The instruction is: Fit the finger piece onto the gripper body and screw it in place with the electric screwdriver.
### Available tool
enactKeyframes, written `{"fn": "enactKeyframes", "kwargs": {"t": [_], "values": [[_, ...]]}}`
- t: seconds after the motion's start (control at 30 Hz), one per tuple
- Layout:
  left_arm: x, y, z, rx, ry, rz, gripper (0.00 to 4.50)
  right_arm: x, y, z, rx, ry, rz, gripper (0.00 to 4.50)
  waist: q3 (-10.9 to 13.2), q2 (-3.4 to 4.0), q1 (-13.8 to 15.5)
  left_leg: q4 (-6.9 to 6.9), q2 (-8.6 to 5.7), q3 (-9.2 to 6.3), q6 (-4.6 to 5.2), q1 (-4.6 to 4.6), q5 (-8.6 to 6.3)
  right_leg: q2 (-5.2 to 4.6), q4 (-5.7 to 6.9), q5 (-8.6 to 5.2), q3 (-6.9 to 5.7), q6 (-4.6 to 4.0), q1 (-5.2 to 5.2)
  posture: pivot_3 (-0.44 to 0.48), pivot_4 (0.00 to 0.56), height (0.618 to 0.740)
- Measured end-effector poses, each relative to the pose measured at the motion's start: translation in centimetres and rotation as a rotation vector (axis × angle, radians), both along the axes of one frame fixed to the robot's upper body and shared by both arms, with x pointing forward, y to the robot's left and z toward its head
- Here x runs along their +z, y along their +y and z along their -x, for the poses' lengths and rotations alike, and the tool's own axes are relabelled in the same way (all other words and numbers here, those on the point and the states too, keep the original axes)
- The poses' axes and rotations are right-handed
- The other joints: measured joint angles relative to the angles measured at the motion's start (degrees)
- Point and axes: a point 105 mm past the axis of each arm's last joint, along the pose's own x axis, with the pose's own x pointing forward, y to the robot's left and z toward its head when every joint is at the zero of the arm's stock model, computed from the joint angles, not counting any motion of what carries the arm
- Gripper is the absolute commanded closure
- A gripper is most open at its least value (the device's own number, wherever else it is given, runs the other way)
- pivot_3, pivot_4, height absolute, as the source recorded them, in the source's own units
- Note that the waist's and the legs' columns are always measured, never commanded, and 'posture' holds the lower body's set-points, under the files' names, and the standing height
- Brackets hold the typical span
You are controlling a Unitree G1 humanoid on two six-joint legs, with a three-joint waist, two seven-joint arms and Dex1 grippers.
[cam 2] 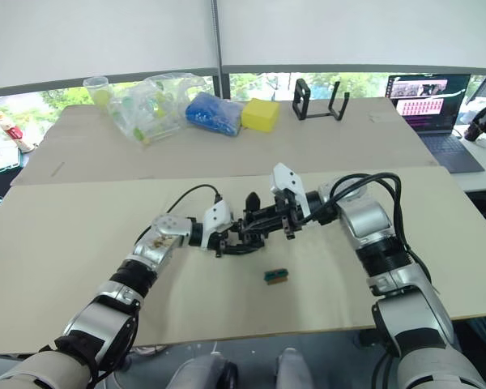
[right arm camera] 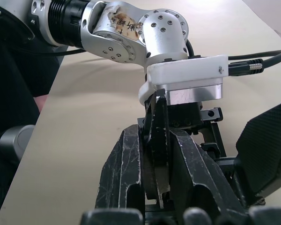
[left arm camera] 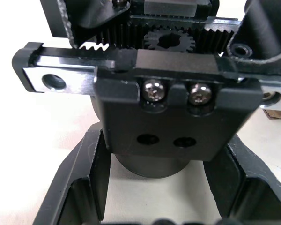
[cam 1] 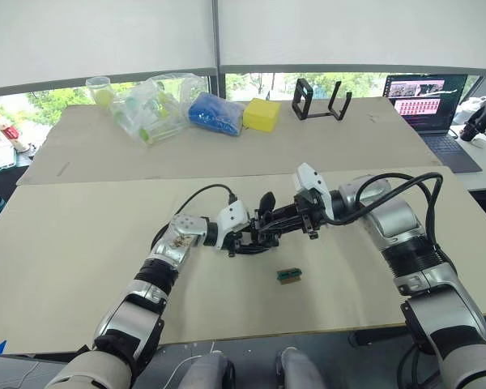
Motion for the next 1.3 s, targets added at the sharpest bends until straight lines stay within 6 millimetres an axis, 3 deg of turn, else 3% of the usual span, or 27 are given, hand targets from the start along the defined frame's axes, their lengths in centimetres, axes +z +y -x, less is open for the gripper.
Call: {"fn": "enactKeyframes", "kwargs": {"t": [0.57, 0.63, 0.7, 0.77, 1.13, 1.23, 1.3], "values": [[-0.1, 0.1, 0.0, 0.006, 0.003, 0.001, 2.23, 0.0, 0.1, -0.1, 0.003, -0.024, -0.003, 4.17, -0.07, 0.00, 0.00, -0.06, 0.03, -0.04, 0.00, 0.18, -0.07, -0.04, -0.10, 0.00, 0.11, -0.01, 0.03, 0.000, 0.150, 0.740], [-0.1, 0.1, 0.0, 0.005, 0.001, 0.001, 2.23, 0.2, 0.2, -0.1, -0.005, -0.034, -0.022, 3.14, -0.07, 0.00, 0.01, -0.06, 0.03, -0.04, 0.00, 0.17, -0.07, -0.04, -0.09, 0.00, 0.11, -0.01, 0.03, 0.000, 0.150, 0.740], [0.0, -0.1, 0.2, -0.008, -0.001, 0.002, 2.23, -1.6, -0.4, -0.1, -0.041, 0.007, 0.032, 2.50, -0.06, -0.01, 0.15, -0.06, 0.03, -0.06, 0.00, -0.03, -0.07, -0.04, -0.06, 0.00, 0.10, -0.01, -0.02, 0.000, 0.150, 0.740], [0.2, 0.0, 0.2, -0.009, -0.002, 0.016, 2.23, -1.5, -0.1, 0.4, -0.020, 0.003, 0.010, 1.79, -0.03, 0.14, 0.15, -0.05, -0.02, 0.05, 0.01, -0.33, -0.06, -0.02, 0.10, 0.00, 0.10, -0.01, -0.29, 0.000, 0.150, 0.740], [0.1, -0.4, 0.3, -0.010, 0.001, 0.026, 2.23, -1.0, -1.1, 1.0, -0.054, -0.061, 0.009, 1.75, 0.03, 0.09, 0.69, -0.02, -0.06, 0.01, 0.01, -0.35, -0.06, 0.04, -0.07, 0.00, -0.07, -0.01, -0.26, 0.000, 0.150, 0.740], [0.1, -0.6, 0.2, -0.006, 0.011, 0.040, 2.23, 0.8, -2.2, 0.9, -0.097, -0.101, -0.028, 1.75, 0.06, 0.11, 1.06, -0.01, -0.06, 0.02, 0.02, -0.35, -0.06, 0.03, -0.16, 0.00, -0.07, -0.01, -0.27, 0.000, 0.150, 0.740], [0.0, -1.1, 0.2, -0.003, 0.018, 0.053, 2.23, 3.3, -3.3, 1.1, -0.123, -0.154, -0.066, 1.75, 0.08, 0.11, 1.64, 0.01, -0.06, -0.01, 0.02, -0.35, -0.06, -0.01, -0.20, 0.00, -0.07, -0.01, -0.23, 0.000, 0.150, 0.740]]}}
